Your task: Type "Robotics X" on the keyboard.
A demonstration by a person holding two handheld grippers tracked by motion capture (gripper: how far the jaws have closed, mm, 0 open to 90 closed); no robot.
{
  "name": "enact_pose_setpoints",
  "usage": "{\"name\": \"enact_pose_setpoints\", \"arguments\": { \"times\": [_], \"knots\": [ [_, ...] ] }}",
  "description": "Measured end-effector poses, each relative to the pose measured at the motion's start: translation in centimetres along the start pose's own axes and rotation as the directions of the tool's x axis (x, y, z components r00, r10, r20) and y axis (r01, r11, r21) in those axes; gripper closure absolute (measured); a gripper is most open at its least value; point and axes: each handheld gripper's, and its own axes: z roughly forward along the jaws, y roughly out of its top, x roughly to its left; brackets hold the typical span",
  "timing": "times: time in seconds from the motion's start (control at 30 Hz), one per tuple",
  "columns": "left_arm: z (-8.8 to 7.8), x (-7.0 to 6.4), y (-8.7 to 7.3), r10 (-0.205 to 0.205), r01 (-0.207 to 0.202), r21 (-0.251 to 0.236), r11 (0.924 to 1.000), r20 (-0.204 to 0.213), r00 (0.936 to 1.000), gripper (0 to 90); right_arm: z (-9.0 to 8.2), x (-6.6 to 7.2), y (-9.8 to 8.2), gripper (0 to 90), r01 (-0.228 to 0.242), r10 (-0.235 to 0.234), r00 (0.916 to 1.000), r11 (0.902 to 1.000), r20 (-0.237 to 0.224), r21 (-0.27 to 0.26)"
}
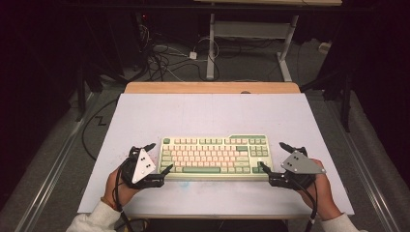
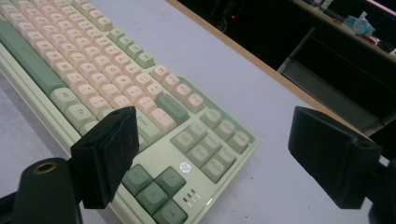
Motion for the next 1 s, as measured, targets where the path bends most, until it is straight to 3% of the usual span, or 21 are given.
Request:
{"name": "enact_pose_setpoints", "arguments": {
  "times": [0.17,1.0],
  "knots": [
    [-0.4,0.2,-0.4,-0.012,0.012,-0.005,0.9999,-0.010,0.9999,15.4,-0.4,-0.4,-0.5,16.7,-0.007,0.007,0.9999,1.0000,0.012,0.004],
    [-1.0,0.6,-3.2,-0.062,0.062,0.056,0.9965,-0.011,0.9980,15.4,-1.8,-1.8,-3.3,16.5,-0.050,0.047,0.9966,0.9981,0.068,0.035]
  ]
}}
